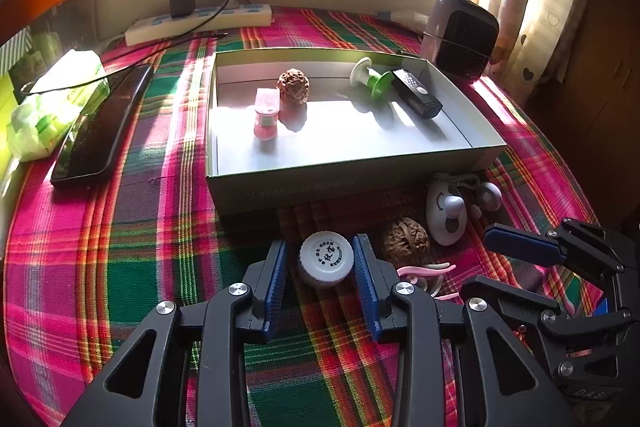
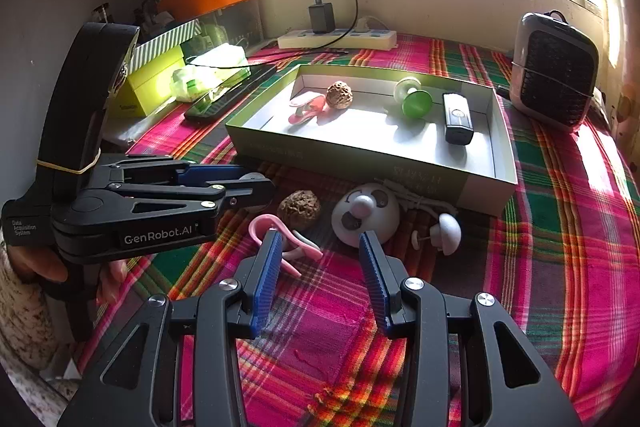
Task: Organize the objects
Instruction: 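Lower the left gripper onto the white round container while the right approaches the pink clip, then close the left gripper on the white round container while the right grasps the pink clip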
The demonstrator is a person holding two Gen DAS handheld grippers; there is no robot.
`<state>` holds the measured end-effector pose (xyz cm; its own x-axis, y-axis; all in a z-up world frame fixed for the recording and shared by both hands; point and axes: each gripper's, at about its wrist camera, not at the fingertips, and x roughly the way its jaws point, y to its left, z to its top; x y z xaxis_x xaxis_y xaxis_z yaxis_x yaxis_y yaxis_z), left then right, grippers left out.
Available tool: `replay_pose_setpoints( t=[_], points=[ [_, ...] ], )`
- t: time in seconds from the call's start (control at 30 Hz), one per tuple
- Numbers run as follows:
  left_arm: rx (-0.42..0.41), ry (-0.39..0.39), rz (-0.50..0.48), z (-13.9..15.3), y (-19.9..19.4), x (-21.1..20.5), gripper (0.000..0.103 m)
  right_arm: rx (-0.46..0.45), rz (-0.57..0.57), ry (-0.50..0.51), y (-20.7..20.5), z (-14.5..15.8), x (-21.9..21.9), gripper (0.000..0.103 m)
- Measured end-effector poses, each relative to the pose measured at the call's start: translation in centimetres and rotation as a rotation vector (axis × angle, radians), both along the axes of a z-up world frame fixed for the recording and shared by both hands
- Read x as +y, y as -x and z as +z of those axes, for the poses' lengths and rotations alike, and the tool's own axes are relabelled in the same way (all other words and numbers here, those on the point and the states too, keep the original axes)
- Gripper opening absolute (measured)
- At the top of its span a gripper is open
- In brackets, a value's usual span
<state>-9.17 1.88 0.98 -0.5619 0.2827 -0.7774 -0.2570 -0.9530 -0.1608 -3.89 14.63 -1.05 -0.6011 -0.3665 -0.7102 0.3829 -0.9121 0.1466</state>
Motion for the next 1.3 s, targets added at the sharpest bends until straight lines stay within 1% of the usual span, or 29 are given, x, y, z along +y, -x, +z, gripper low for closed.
replay_pose_setpoints(
  t=[0.17,0.27,0.43,0.57,0.8,1.07,1.3],
  points=[
    [0.003,-0.004,0.013,0.0,0.1,-0.5,0.031,-0.022,0.028,0.007,0.3,-0.6,-0.5,0.043],
    [0.001,-0.006,0.02,0.0,0.2,-0.8,0.031,-0.023,0.053,0.001,0.5,-0.6,-0.9,0.049],
    [-0.003,-0.014,0.027,-0.2,0.2,-1.2,0.031,-0.028,0.096,-0.028,1.1,-0.8,-1.7,0.049],
    [-0.004,-0.019,0.029,-0.2,0.3,-1.4,0.031,-0.049,0.127,-0.047,1.4,-1.3,-2.2,0.049],
    [-0.004,-0.023,0.029,-0.3,0.5,-1.6,0.031,-0.055,0.214,-0.063,0.3,-1.6,-3.3,0.049],
    [-0.004,-0.028,0.032,-0.3,0.7,-1.9,0.031,-0.051,0.193,-0.076,1.1,-1.7,-3.8,0.049],
    [-0.004,-0.033,0.036,-0.3,0.7,-2.1,0.031,-0.04,0.19,-0.112,1.4,-1.8,-4.4,0.049]
  ],
)
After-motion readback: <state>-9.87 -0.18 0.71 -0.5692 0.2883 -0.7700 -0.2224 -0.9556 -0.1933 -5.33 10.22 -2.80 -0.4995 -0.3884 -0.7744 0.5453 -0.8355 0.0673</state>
